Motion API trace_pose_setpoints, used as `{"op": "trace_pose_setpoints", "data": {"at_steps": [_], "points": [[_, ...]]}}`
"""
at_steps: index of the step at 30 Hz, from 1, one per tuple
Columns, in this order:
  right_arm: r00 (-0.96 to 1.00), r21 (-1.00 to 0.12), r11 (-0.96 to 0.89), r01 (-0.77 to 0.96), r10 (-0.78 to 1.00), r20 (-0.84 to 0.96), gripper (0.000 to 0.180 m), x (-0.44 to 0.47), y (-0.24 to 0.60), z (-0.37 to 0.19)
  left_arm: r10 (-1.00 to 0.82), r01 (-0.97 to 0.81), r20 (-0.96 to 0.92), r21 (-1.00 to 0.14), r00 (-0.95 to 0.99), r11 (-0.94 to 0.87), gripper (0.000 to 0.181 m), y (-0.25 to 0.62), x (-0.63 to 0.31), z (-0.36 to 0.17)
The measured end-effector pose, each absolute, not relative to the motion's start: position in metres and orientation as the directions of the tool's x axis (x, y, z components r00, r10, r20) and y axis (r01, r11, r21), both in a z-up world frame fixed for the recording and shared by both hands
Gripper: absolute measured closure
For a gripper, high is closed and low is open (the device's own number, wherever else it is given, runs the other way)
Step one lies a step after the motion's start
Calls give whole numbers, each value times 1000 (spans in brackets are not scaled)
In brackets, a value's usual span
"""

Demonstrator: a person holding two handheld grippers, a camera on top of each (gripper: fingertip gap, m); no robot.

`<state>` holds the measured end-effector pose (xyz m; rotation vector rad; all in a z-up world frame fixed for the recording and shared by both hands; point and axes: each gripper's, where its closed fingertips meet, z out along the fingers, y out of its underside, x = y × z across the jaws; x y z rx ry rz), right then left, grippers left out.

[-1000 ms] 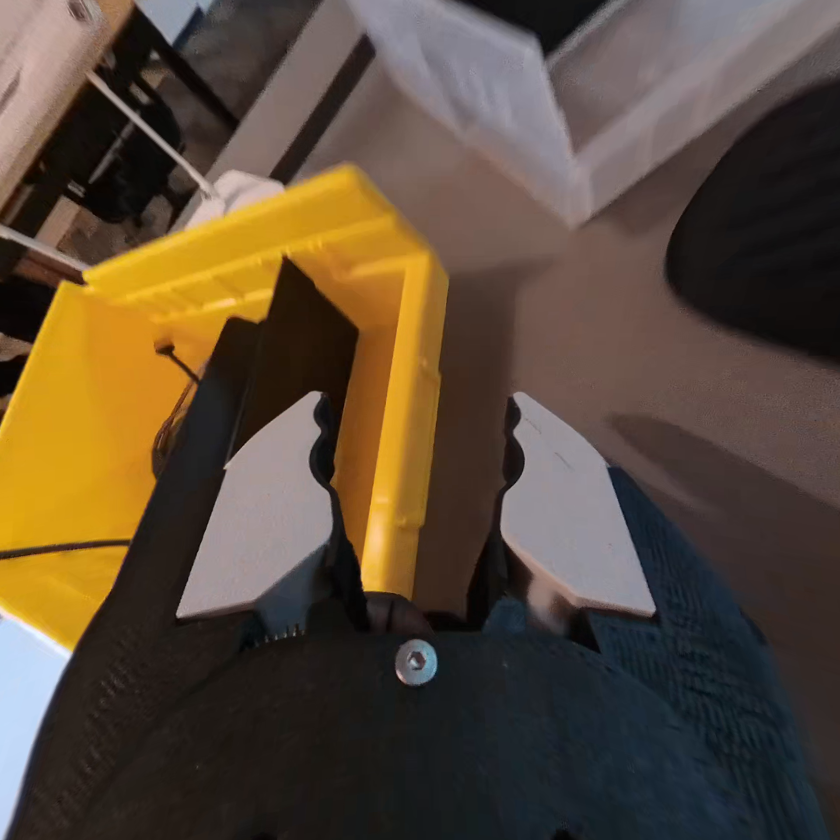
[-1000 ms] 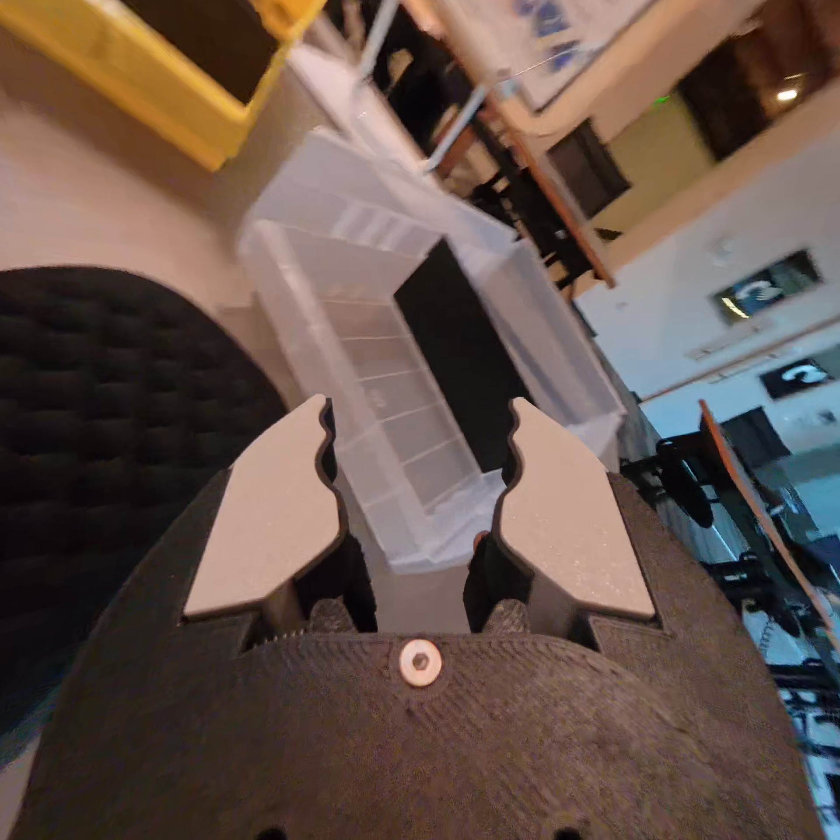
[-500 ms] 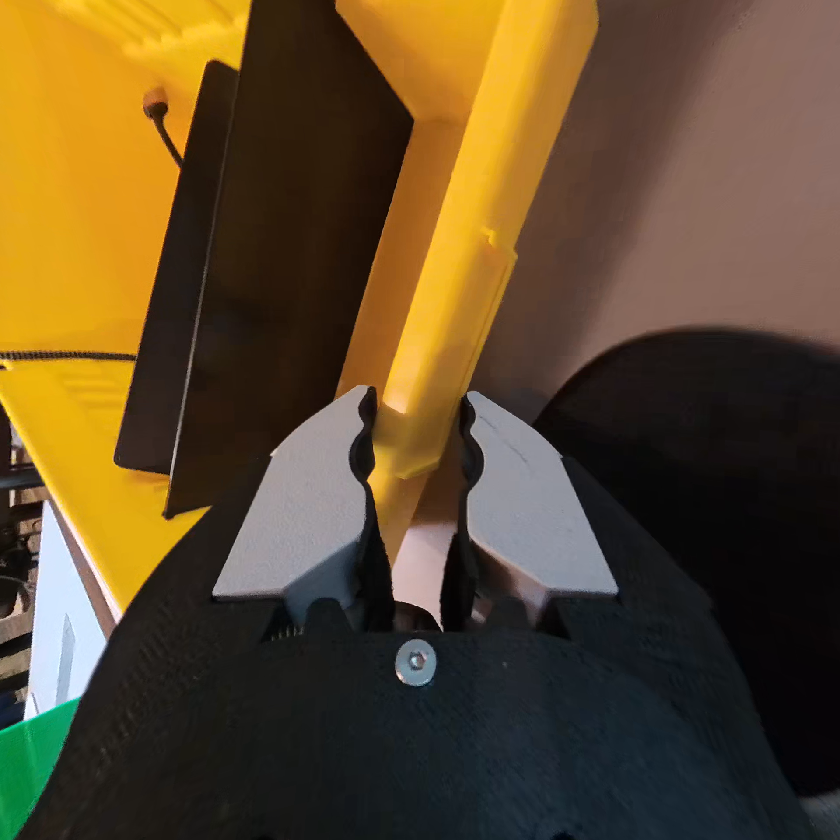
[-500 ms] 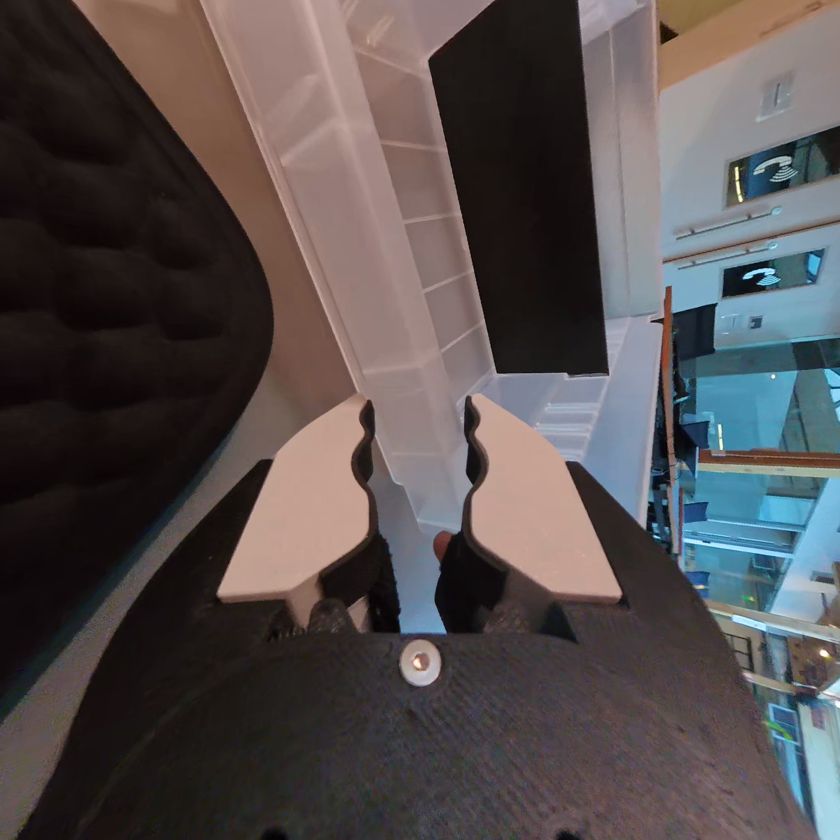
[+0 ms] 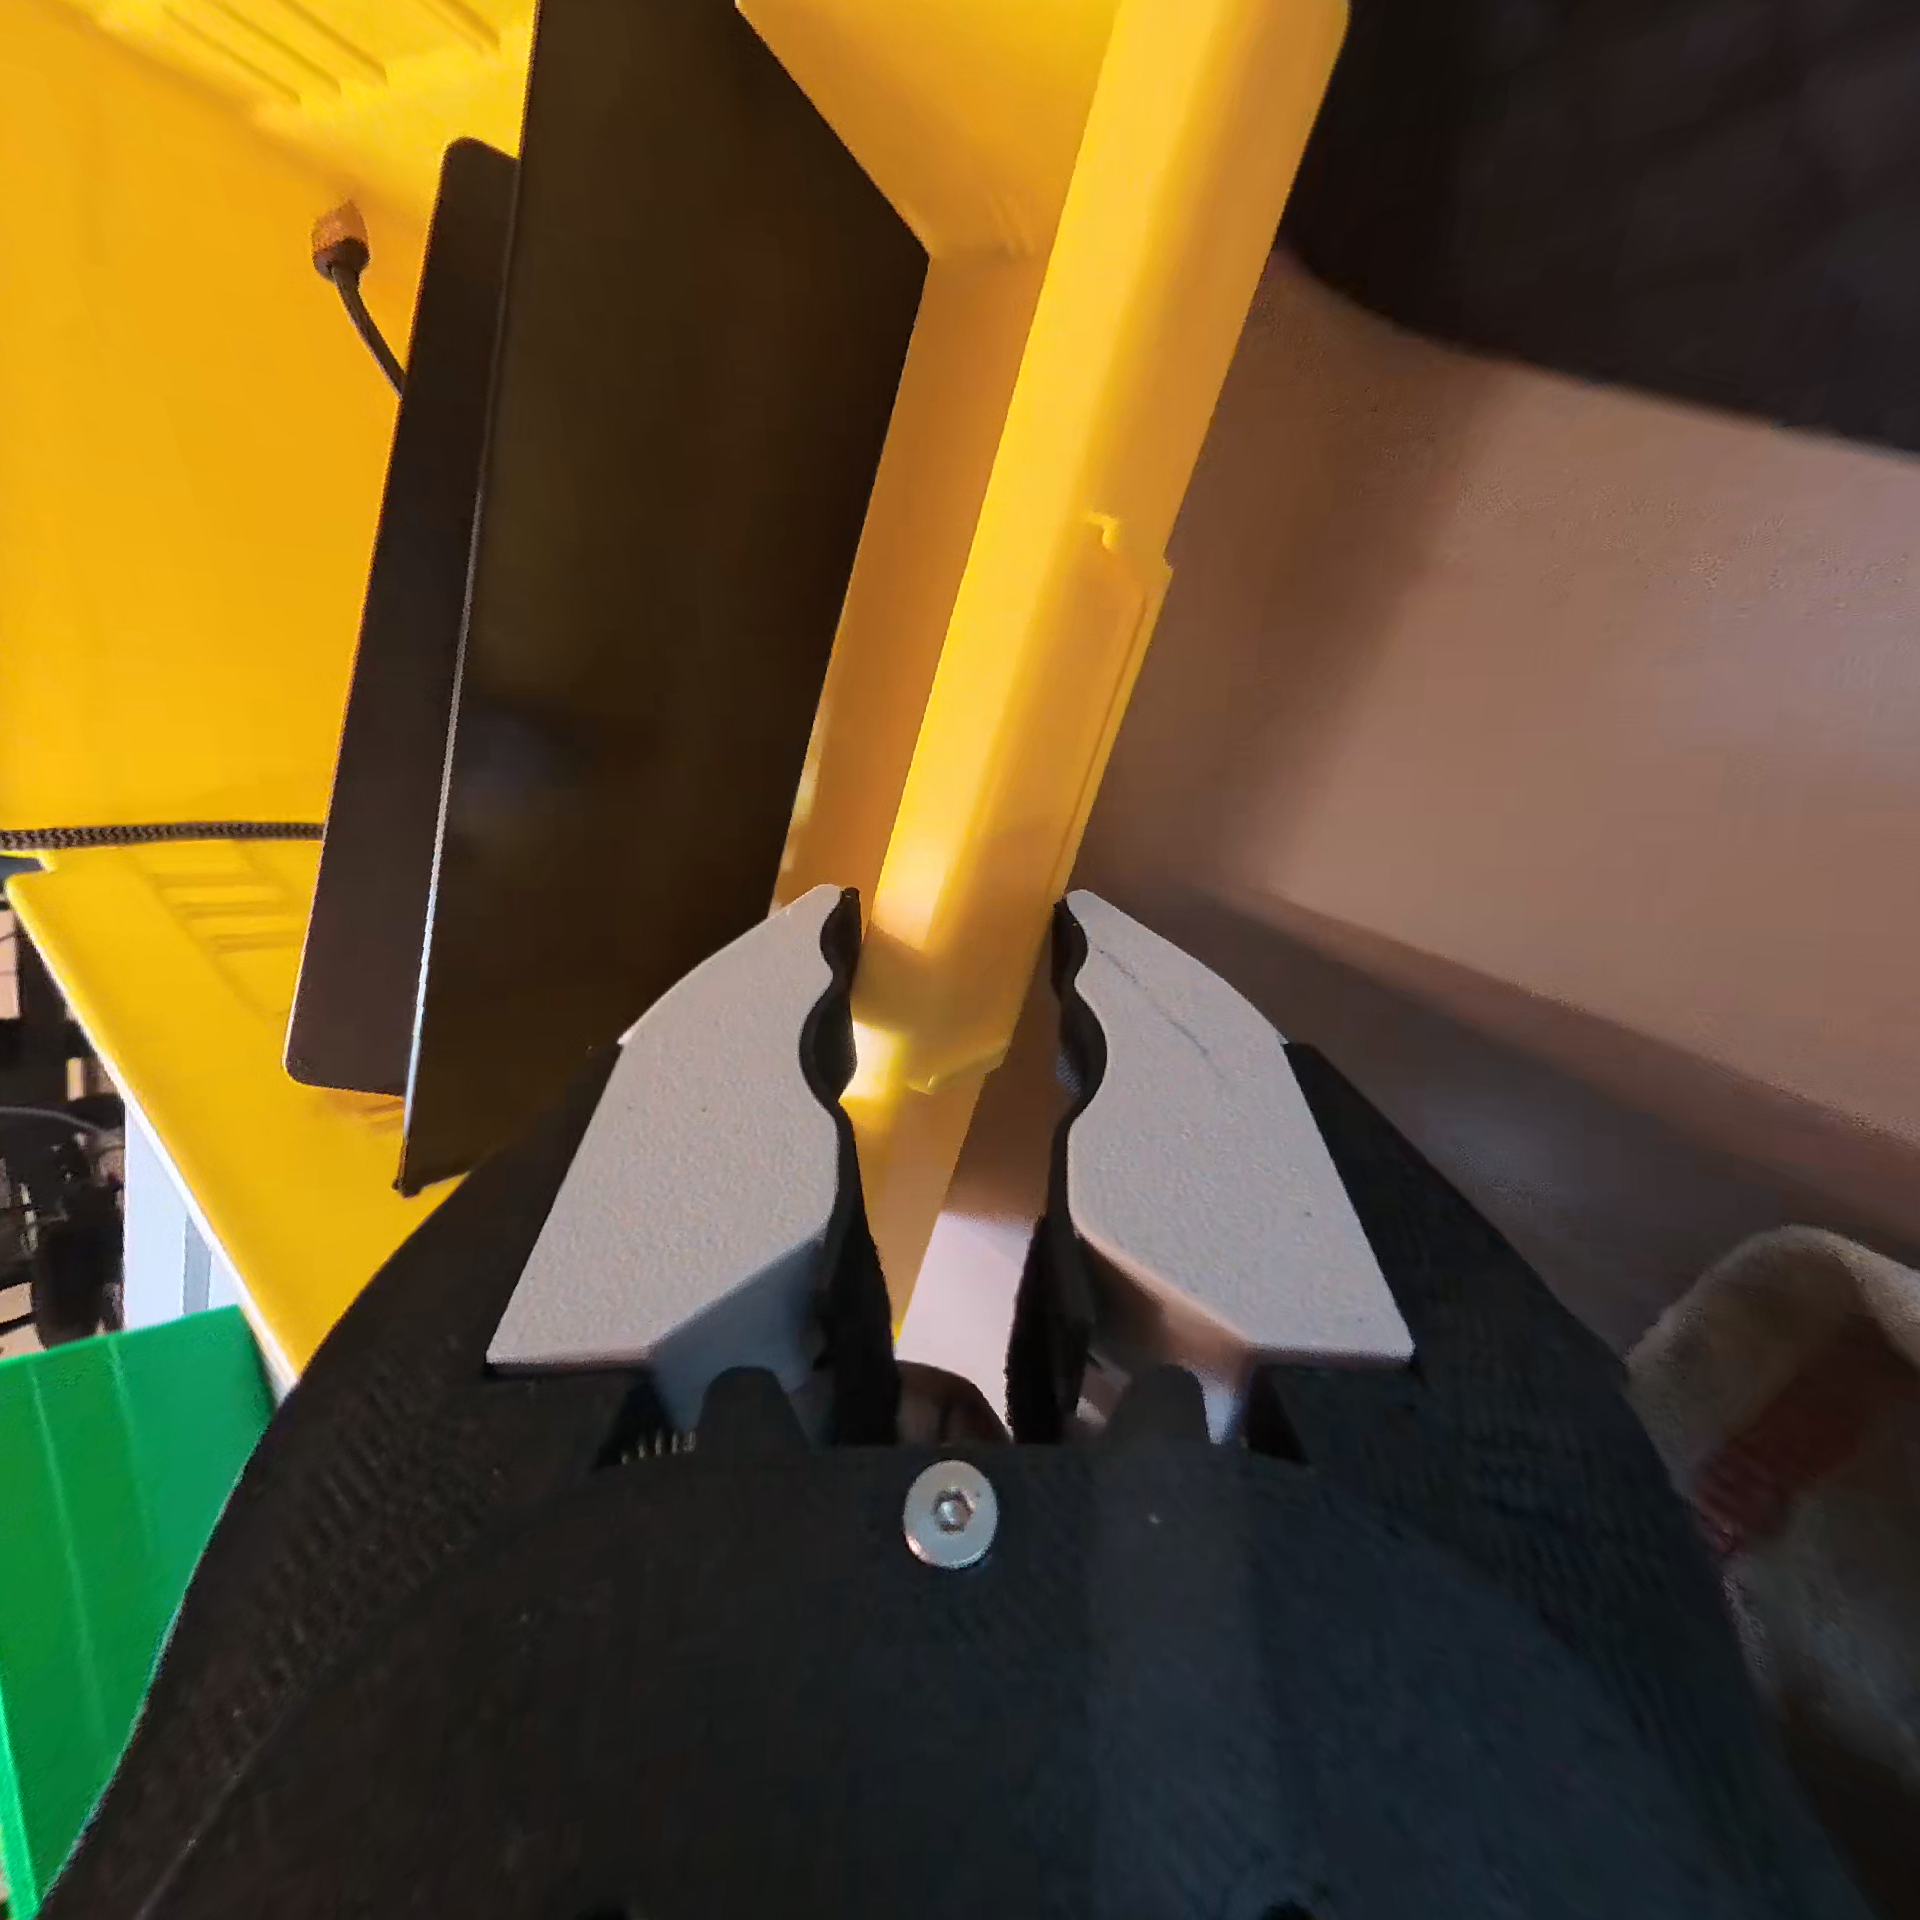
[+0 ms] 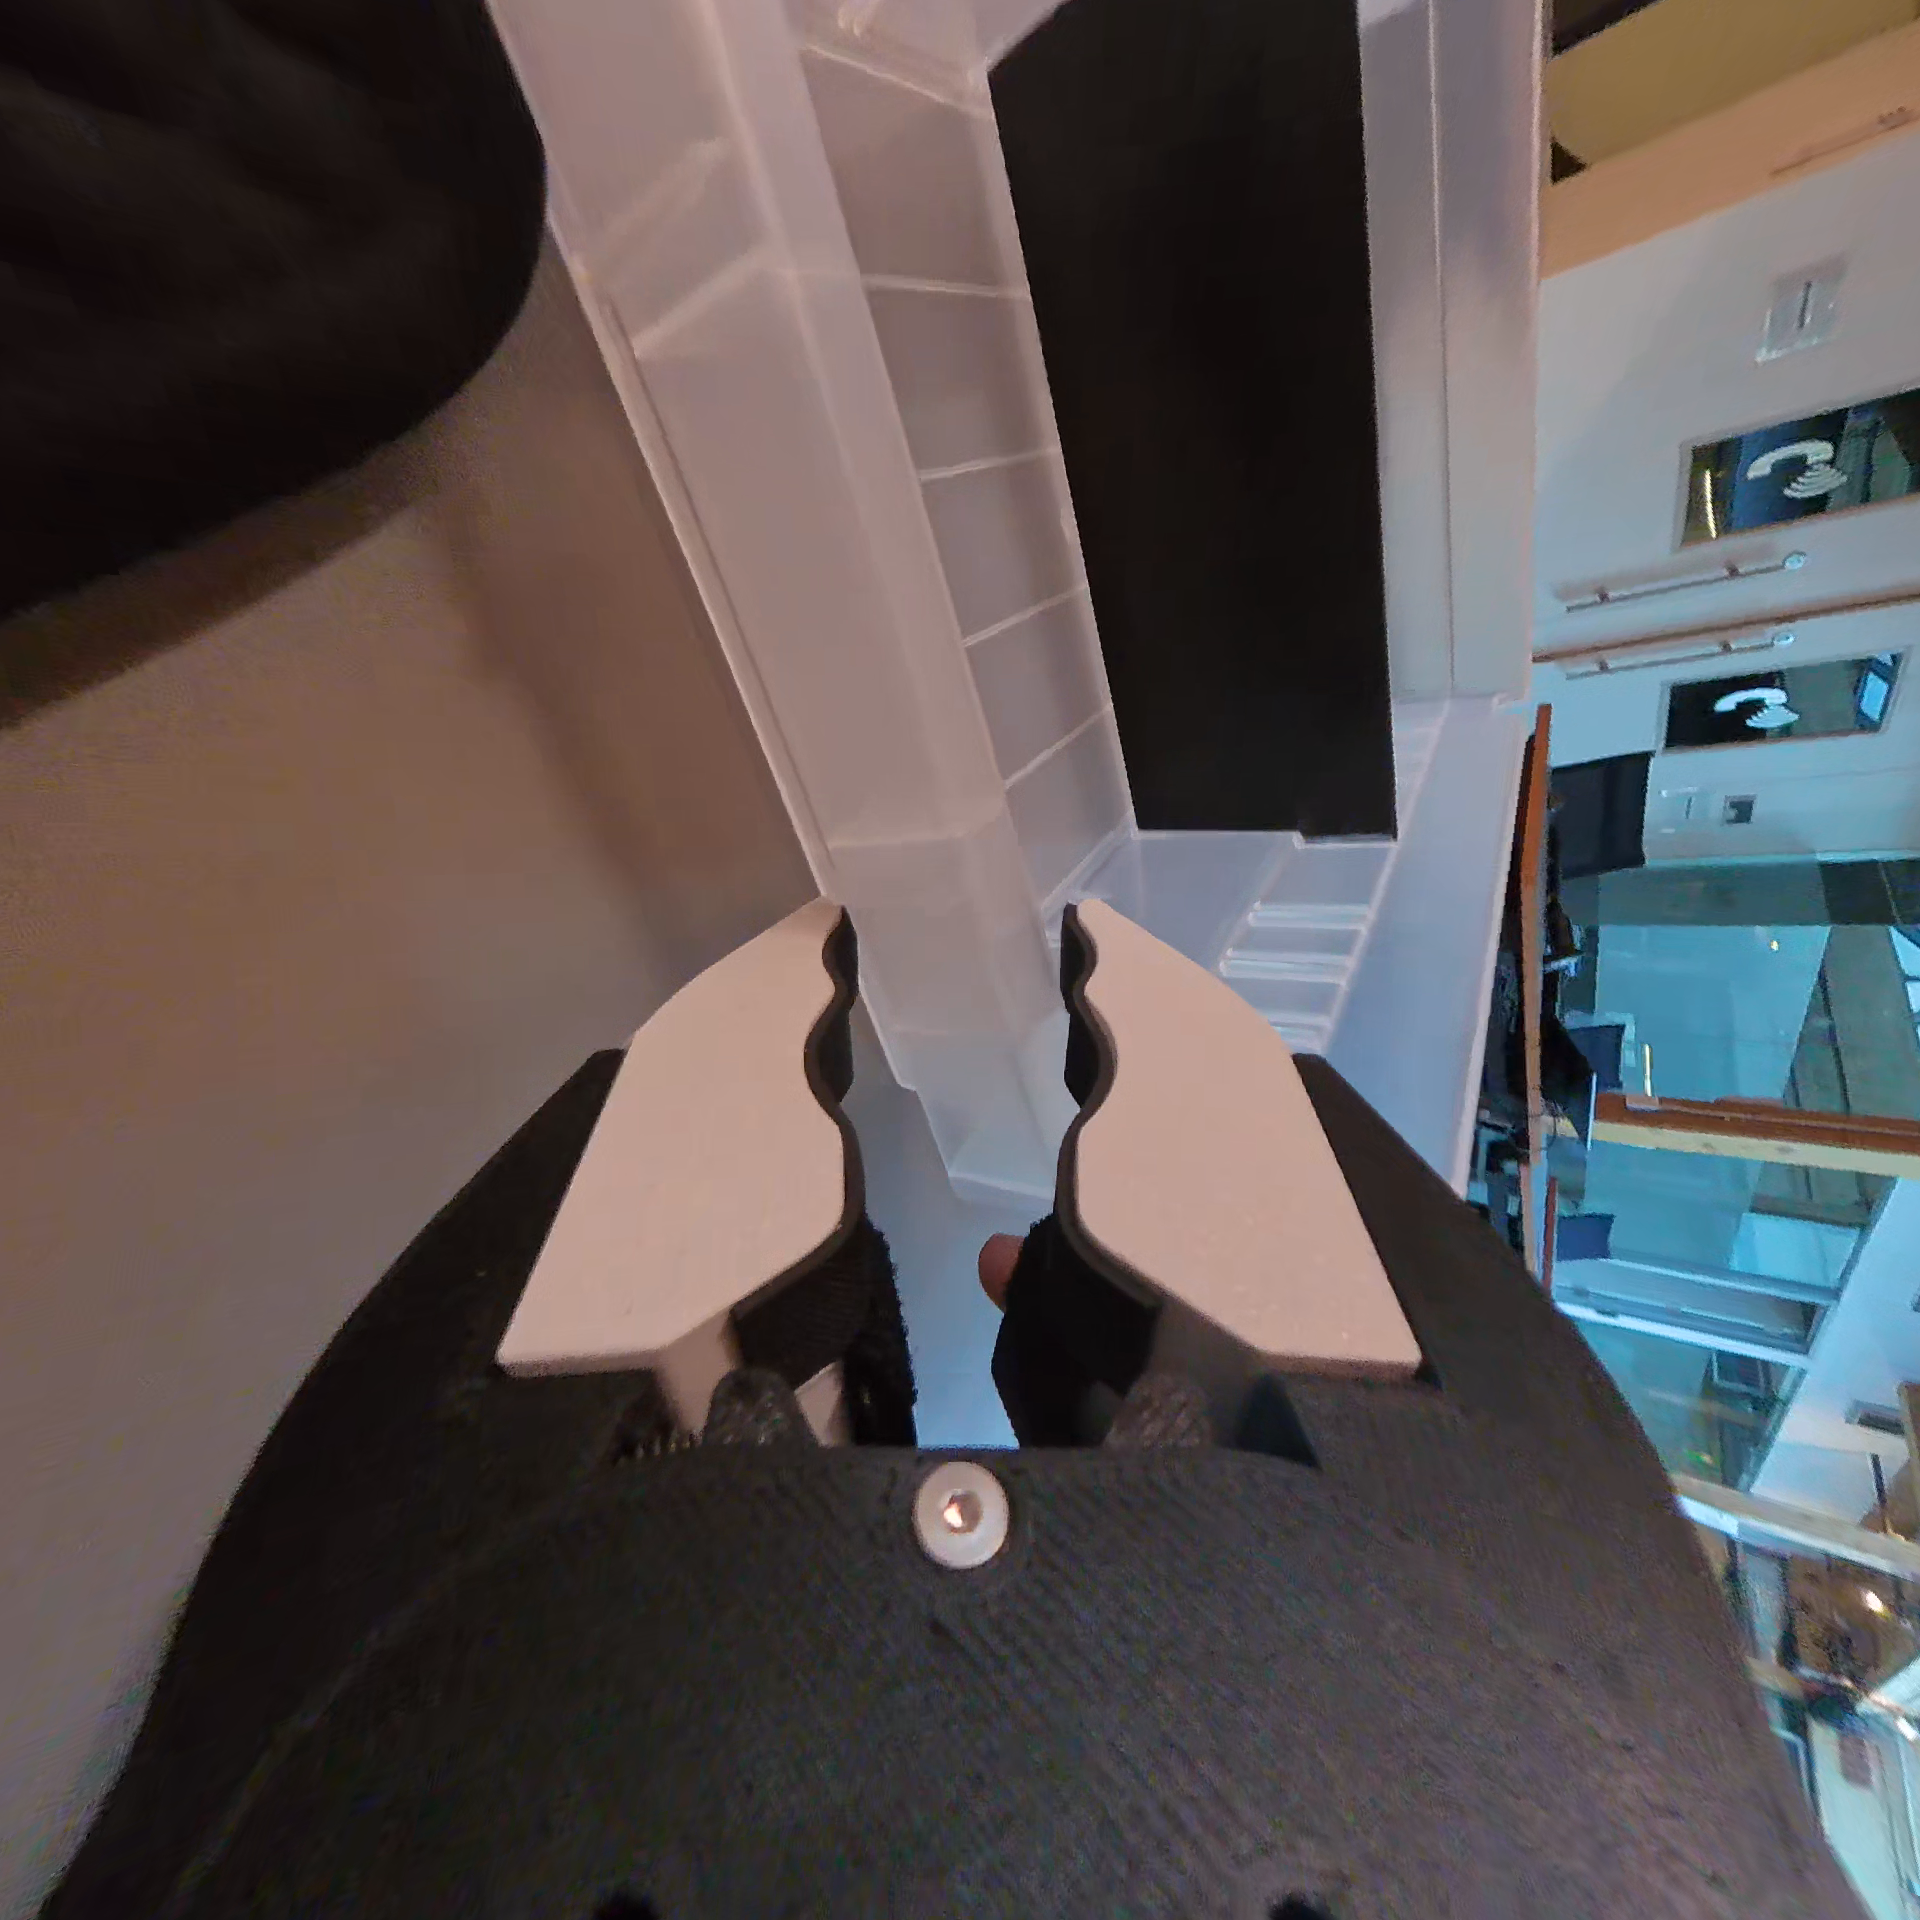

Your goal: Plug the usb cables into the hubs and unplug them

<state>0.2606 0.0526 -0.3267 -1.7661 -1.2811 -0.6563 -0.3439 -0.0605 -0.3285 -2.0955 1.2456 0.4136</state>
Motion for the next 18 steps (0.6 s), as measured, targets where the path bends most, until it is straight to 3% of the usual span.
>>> {"op": "trace_pose_setpoints", "data": {"at_steps": [1, 8, 11, 15, 18], "points": [[333, -317, -121, 941, 502, 798, 142, 264, 49, -326, -657, -864, -566, -379, 499, -331, 145, -70, -351, -328], [379, -334, -182, 925, 511, 772, 141, 296, 32, -327, -651, -845, -546, -412, 528, -341, 141, -125, -378, -328], [477, -453, -180, 873, 508, 717, 134, 296, 24, -316, -667, -796, -460, -484, 585, -364, 129, -136, -367, -319], [612, -671, -69, 738, 486, 623, 125, 276, 19, -277, -653, -648, -359, -712, 667, -270, 117, -127, -333, -263], [631, -814, 128, 567, 568, 528, 121, 231, 8, -241, -595, -677, -438, -688, 674, -262, 117, -105, -339, -237]]}}
